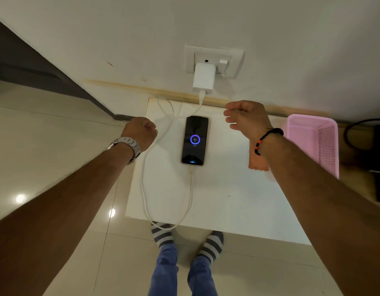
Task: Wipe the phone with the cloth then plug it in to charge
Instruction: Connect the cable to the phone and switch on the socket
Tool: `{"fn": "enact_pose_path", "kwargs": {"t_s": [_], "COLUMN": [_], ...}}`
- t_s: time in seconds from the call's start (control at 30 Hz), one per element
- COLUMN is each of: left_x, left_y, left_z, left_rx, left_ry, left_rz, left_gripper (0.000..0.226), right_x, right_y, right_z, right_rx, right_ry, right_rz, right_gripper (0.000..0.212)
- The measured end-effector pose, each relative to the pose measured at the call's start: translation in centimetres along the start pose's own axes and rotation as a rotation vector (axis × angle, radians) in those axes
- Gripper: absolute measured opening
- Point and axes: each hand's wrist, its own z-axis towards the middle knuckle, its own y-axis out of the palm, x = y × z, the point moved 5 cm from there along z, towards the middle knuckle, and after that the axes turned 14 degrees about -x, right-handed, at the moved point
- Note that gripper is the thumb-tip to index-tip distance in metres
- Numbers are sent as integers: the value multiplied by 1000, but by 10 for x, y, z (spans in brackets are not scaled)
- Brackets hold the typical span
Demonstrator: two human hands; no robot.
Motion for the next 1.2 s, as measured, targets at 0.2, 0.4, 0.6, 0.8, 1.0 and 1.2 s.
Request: {"fn": "enact_pose_path", "kwargs": {"t_s": [0.2, 0.4, 0.6, 0.8, 1.0, 1.2], "left_x": [-11, -20, -24, -20, -18, -27], "left_y": [8, 13, 20, 17, -24, -60], "left_z": [12, 24, 34, 37, 45, 82], "left_rx": [-7, -67, -50, -68, 118, 248], "left_ry": [-20, 5, 22, 34, 61, 14], "left_rz": [39, 182, 235, 303, 164, -93], "left_gripper": [18, 21, 10, 4, 2, 2], "right_x": [4, 7, 0, -16, -43, -35], "right_y": [4, 13, 38, 72, 80, 72], "right_z": [15, 30, 47, 69, 77, 83], "right_rx": [-5, -37, -184, -328, -435, -430], "right_ry": [9, 17, -34, -87, -74, 3], "right_rz": [-23, -79, -240, -362, -307, -304], "right_gripper": [24, 24, 14, 19, 29, 23]}}
